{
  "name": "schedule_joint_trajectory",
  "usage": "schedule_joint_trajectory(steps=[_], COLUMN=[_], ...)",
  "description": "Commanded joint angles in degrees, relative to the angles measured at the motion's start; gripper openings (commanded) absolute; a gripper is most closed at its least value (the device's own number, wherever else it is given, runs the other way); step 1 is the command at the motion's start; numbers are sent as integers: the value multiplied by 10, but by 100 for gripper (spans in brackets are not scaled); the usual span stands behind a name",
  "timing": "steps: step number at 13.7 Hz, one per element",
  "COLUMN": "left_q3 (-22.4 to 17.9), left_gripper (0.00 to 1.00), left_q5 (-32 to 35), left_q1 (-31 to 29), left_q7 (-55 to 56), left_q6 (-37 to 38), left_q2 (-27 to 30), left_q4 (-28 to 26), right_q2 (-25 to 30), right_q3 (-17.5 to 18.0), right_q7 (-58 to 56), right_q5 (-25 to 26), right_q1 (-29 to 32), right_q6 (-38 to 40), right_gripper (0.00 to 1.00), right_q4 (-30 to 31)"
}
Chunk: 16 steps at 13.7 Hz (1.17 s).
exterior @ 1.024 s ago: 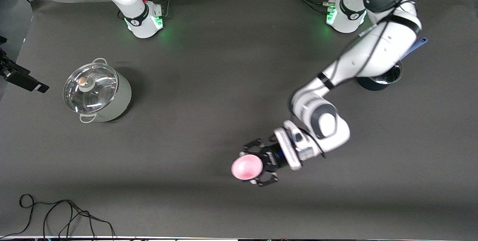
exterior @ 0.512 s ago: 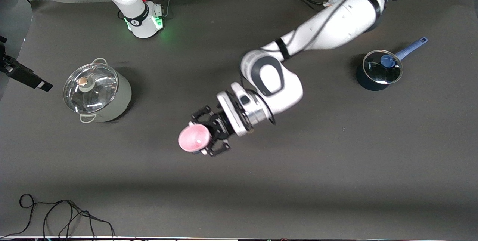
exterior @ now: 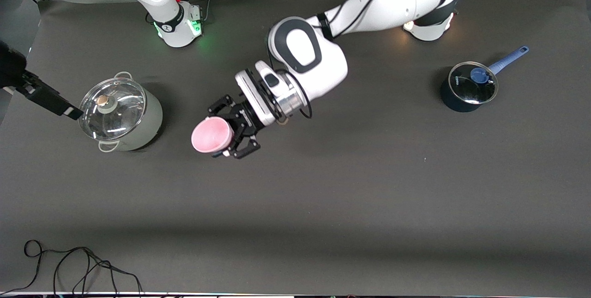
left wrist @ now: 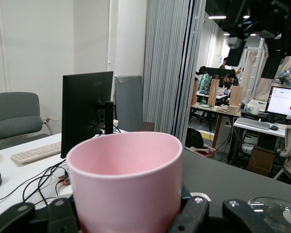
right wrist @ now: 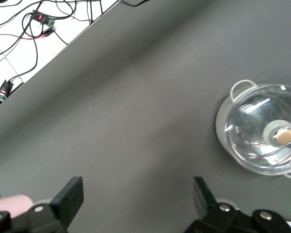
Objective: Transfer pink cup from left to right arm
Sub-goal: 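Lift the pink cup with the left gripper and carry it toward the pot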
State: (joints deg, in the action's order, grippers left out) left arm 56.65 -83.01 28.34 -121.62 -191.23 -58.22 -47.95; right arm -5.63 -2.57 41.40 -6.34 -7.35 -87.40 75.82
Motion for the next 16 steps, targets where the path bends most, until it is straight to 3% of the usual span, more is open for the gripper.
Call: schedule_joint_trajectory(steps=[1,4,10,16], left_q3=[-15,-15,-21,-21], left_gripper=[0,0,0,0], left_q5=[-2,-2,13,20], left_q1=[22,38,39,39], left_q7=[10,20,39,40], left_q6=[-26,-56,-57,-56], left_q2=[6,13,18,17], left_q4=[24,24,25,25], right_q2=[-35,-41,-112,-134], right_q3=[-3,-3,-2,66], right_q7=[26,43,172,205], right_q5=[0,-3,-5,-6], right_q1=[-19,-26,-101,-112], right_q6=[28,44,56,54], right_gripper=[100,100,100,100], right_q4=[-56,-68,-173,-190])
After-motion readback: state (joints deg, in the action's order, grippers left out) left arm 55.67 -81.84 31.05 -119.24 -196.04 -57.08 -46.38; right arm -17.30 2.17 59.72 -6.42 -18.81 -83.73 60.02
